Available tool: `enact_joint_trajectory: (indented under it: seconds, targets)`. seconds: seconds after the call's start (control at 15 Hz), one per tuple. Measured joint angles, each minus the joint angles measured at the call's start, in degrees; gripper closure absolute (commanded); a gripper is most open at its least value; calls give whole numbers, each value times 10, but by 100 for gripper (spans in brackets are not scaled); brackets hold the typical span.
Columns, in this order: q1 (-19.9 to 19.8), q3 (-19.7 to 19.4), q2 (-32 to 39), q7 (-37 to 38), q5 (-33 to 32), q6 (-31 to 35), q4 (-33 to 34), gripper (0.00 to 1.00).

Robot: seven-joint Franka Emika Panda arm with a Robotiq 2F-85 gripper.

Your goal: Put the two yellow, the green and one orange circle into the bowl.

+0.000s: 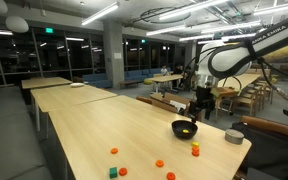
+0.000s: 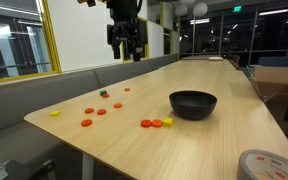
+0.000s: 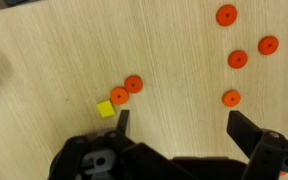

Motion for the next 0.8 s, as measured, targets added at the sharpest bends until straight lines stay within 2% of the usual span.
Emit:
enact_joint_trajectory:
  seconds: [0.8]
  targets:
    - [-8, 1, 0, 1, 2, -9, 0, 0]
